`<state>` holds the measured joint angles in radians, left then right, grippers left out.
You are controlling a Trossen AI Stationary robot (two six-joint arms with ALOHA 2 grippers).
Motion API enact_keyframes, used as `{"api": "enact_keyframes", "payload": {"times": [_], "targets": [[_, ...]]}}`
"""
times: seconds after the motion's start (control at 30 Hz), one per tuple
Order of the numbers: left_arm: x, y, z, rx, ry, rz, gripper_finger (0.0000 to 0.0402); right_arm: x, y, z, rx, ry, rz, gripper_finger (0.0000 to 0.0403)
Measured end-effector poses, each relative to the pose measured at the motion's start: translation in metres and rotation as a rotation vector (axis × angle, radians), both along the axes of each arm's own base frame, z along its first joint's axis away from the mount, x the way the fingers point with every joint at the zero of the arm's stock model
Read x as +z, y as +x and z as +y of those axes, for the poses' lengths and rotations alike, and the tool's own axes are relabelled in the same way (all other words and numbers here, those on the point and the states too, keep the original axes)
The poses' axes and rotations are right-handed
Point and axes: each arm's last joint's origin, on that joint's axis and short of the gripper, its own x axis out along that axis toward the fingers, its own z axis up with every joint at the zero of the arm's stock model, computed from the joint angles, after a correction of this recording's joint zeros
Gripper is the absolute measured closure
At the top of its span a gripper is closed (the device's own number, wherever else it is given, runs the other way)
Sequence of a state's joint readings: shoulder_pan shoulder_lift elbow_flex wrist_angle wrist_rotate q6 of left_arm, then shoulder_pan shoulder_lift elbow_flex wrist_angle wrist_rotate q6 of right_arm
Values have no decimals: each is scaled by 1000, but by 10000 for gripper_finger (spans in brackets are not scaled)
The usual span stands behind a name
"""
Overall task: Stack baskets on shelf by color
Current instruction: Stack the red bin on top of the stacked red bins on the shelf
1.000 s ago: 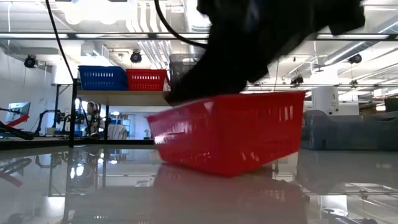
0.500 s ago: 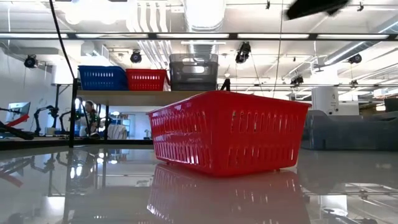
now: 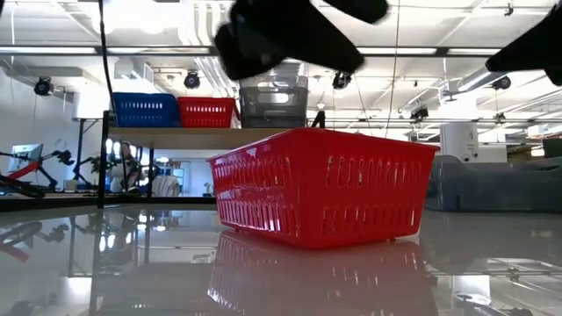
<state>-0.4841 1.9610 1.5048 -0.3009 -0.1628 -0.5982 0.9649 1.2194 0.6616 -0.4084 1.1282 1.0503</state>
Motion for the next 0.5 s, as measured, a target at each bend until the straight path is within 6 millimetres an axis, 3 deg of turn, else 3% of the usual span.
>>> {"api": "enact_keyframes", "payload": {"times": [0.33, 0.5], "targets": [[-21, 7, 10, 46, 11, 48, 173, -4, 7, 9, 31, -61, 20, 394], [-40, 11, 5, 60, 49, 73, 167, -5, 8, 11, 36, -77, 27, 394]]}}
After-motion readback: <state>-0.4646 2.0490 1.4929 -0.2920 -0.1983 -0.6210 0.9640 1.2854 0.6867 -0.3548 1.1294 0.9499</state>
